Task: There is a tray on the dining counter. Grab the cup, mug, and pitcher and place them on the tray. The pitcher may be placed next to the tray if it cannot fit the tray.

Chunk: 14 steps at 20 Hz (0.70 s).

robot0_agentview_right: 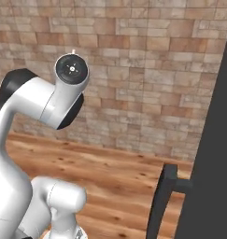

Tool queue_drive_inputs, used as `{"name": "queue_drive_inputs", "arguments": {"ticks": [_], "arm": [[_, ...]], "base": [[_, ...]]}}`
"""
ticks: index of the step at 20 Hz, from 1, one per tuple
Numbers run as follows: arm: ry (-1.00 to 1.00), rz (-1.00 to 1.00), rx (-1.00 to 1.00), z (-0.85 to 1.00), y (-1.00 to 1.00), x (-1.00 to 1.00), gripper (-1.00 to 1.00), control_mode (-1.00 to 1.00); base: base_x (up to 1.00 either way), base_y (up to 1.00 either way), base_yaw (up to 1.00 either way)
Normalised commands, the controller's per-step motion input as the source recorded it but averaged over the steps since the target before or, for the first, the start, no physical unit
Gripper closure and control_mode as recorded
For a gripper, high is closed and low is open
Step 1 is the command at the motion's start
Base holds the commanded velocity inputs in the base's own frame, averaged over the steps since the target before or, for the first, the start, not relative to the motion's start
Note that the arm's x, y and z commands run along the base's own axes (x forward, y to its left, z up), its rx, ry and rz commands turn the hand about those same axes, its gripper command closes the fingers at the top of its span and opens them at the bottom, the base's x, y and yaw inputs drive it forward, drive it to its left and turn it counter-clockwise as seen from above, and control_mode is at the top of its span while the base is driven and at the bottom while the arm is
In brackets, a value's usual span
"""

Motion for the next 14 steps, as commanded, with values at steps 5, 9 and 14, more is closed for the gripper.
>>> {"name": "queue_drive_inputs", "arguments": {"ticks": [5,9,14], "arm": [[0.0,0.0,0.0,0.0,0.0,0.0,1.0,1.0],[0.0,0.0,0.0,0.0,0.0,0.0,1.0,1.0],[0.0,0.0,0.0,0.0,0.0,0.0,1.0,1.0]], "base": [[0.71,-0.09,0.25],[0.67,-0.12,0.25],[0.74,-0.24,0.32]]}}
